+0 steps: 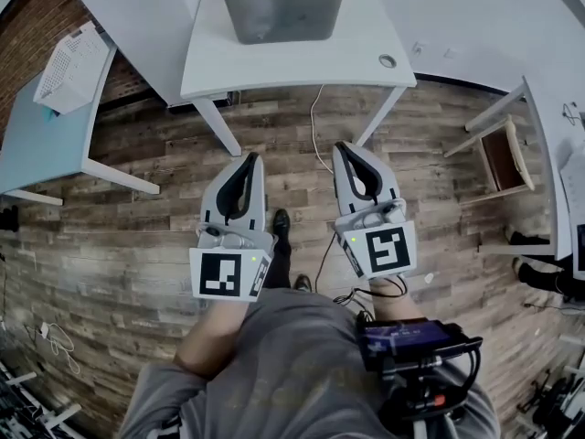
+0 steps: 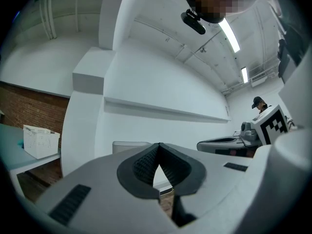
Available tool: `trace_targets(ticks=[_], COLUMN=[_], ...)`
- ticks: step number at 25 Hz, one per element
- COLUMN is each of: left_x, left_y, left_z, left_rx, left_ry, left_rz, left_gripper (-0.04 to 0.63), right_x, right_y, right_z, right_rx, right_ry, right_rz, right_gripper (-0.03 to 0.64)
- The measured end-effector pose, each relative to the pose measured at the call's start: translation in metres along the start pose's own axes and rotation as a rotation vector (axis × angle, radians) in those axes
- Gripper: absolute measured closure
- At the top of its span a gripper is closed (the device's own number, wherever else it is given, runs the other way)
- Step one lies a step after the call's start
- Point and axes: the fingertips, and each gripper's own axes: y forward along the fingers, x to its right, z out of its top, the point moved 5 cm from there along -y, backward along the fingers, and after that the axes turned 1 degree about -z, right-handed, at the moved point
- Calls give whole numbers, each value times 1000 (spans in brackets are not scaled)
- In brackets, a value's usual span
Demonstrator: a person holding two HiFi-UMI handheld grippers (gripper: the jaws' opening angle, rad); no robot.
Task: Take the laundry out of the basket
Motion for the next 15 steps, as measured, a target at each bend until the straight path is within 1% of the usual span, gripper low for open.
trace_targets(ticks=[5,9,15], left_x=[-35,-58,-95], left_y=[49,85,131], left_z=[-8,-12,-8], left_rx=[-1,-3,24], left_ry=[3,-24,-32], left_rz=[-8,-24,-28], left_gripper=[588,588,588], right_x=[16,30,47], right_y=[52,90,147], right_z=[-6,-8,-5], right_rx=[-22,-38,-42], right_ry=[-9,8,-14], right_rz=[-11,-18,-18], right_gripper=[609,609,609])
